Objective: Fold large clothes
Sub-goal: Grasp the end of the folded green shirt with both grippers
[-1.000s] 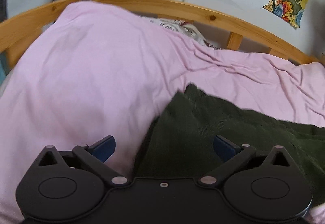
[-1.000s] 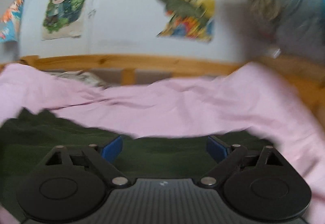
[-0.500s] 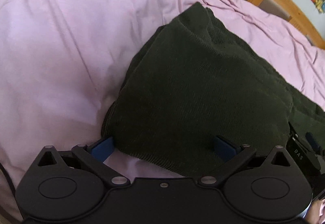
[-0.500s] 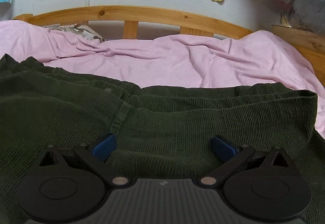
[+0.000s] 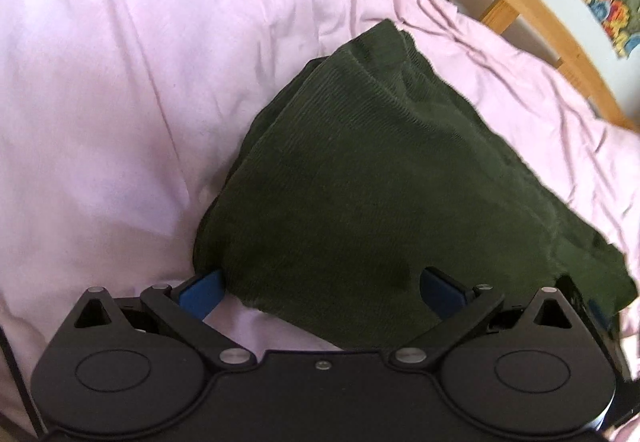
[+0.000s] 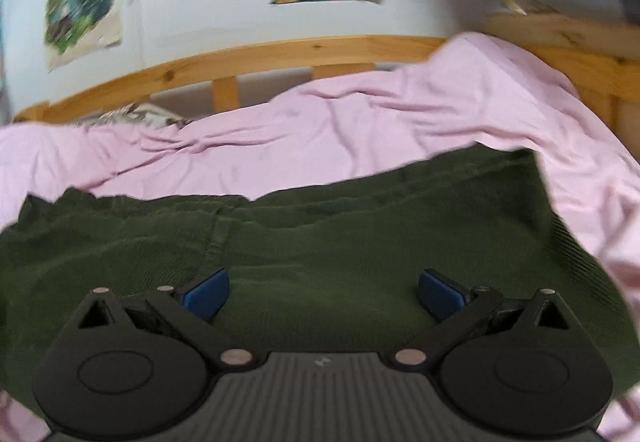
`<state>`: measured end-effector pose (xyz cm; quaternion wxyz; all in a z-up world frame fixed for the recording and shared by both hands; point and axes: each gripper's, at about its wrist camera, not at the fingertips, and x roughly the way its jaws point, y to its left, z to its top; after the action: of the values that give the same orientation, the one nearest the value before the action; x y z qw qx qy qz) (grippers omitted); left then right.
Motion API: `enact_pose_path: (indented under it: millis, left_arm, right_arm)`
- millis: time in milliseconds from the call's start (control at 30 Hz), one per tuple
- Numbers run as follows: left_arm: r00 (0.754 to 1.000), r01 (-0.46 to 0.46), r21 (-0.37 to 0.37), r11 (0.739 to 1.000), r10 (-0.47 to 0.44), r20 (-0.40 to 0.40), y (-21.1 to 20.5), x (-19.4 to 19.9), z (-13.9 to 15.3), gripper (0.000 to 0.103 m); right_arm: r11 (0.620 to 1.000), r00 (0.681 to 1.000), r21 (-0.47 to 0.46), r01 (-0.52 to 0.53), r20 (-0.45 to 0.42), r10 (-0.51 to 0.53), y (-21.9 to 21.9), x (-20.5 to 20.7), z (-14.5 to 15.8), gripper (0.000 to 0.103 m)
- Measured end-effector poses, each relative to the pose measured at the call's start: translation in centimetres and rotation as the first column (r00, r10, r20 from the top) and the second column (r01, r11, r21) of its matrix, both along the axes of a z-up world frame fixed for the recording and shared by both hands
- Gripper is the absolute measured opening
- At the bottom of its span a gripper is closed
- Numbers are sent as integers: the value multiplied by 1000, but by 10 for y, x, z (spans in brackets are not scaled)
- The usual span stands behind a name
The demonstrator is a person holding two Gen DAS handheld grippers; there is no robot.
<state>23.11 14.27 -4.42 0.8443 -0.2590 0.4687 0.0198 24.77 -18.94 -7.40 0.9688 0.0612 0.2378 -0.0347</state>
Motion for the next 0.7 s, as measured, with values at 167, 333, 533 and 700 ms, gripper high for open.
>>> enact_pose_path:
  millis: [167,333,533,700]
  left_arm:
    - [1000,-5,-59,998,6,24,0,-4,3,102]
    - [1000,13,-73,997,-11,23,-5,-3,3,102]
    - [993,-107,-211,972,94,-67,10,10,-22,102]
    - [984,-180,-179,967,176,-40,14,4,-18,63]
  right_arm:
    - [988,989,-30,150,10,-149,-27,-28,21,103]
    - [936,936,40,351,-39,-349,-70,-41,22,103]
    - [813,892,369,451,-232,-389,-121,-42,-11,101]
    - [744,883,479,467,-216,-416,-131,-55,-16,51]
